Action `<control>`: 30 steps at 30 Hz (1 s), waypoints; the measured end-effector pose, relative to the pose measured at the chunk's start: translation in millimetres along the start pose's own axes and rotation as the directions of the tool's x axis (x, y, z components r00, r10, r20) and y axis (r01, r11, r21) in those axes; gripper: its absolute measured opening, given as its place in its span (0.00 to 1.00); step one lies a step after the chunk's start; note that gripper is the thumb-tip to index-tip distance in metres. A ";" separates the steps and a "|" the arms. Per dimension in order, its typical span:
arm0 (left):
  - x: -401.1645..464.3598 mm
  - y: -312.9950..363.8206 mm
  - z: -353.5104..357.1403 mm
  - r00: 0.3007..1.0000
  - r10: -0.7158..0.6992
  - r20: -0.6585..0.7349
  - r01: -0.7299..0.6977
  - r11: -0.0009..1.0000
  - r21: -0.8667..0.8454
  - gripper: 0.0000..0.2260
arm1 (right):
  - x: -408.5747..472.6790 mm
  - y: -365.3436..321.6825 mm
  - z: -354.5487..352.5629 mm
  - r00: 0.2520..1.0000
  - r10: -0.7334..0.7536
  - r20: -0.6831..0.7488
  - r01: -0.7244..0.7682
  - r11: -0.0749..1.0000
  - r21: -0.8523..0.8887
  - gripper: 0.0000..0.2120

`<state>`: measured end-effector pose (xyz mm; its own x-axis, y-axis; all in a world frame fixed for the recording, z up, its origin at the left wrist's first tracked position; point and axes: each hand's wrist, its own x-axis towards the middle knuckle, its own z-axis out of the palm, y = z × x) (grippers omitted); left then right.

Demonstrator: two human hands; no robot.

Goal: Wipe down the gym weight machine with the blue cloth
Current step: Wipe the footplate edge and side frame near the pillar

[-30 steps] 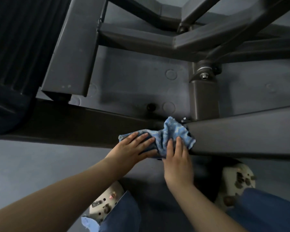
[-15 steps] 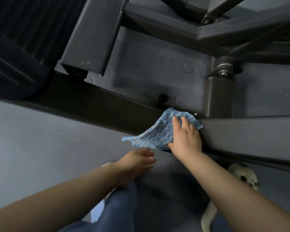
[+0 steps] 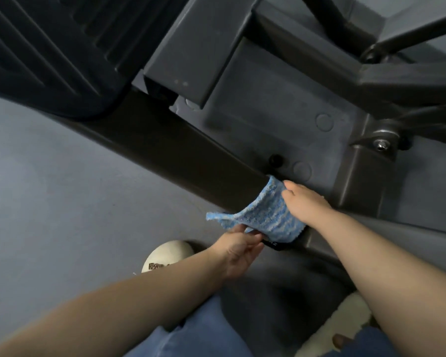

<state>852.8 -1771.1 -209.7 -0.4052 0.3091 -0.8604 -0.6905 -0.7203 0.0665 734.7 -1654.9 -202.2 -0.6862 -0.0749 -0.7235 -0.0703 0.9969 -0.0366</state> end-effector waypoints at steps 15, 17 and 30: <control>-25.9 58.2 -34.2 0.914 0.306 -0.267 -0.287 0.952 0.109 0.04 | 12.7 -87.1 -27.9 0.959 -0.279 0.046 0.245 0.901 0.358 0.29; -32.6 65.8 -40.2 0.866 0.387 -0.317 -0.348 0.921 0.173 0.04 | 13.0 -100.1 -30.1 0.951 -0.306 0.028 0.275 0.888 0.370 0.30; -57.6 118.5 -77.5 0.729 0.607 -0.316 -0.655 0.752 -0.066 0.05 | 14.5 -172.2 -41.7 0.880 -0.459 -0.125 0.453 0.731 0.510 0.32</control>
<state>840.7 -1922.4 -191.4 -0.5254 -0.4083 -0.7465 -0.2145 -0.7855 0.5806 706.7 -1828.8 -177.6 -0.6619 -0.5262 -0.5338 0.0064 0.7081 -0.7061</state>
